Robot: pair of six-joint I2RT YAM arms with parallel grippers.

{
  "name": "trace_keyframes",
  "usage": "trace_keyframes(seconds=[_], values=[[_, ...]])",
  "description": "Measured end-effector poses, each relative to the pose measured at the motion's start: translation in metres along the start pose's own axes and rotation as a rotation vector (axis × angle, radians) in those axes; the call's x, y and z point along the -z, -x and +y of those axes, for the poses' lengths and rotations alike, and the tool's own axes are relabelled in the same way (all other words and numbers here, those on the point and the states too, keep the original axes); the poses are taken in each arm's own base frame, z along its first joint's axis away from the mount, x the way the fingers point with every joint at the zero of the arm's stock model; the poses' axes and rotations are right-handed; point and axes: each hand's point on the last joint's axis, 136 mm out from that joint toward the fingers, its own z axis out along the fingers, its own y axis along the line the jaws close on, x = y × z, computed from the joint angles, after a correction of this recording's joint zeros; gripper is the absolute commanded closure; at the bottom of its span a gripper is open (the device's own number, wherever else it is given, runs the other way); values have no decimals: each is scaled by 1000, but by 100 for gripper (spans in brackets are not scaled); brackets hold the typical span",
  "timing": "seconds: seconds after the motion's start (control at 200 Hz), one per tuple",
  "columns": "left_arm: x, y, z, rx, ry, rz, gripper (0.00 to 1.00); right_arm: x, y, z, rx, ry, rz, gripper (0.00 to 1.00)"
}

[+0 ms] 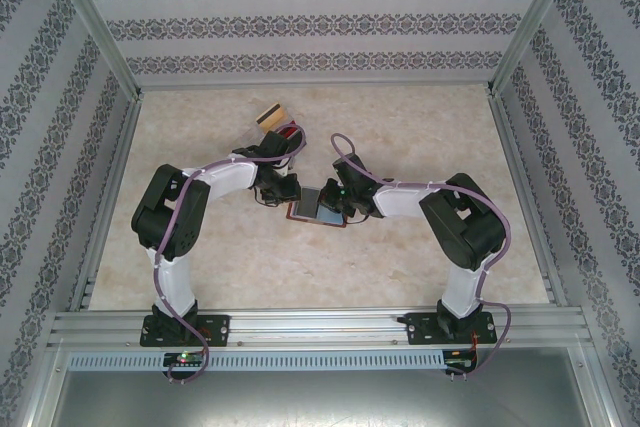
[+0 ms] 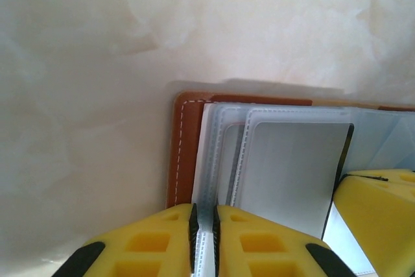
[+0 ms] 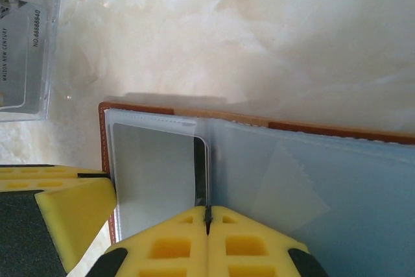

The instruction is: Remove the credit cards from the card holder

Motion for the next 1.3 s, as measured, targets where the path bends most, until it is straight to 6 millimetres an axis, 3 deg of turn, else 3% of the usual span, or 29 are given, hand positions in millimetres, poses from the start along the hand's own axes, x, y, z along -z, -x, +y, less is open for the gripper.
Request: trace_keyframes(seconds=[0.32,0.649,1.109,1.299], values=[[2,-2,-1,-1,0,11,87,1,2,-1,-1,3,-6,97],[9,0,-17,-31,-68,19,92,1,2,-2,38,1,-4,98],[-1,-3,-11,-29,-55,43,94,10,8,-5,32,15,-29,99],[-3,-1,-12,-32,-58,43,94,10,5,-4,28,33,-14,86]])
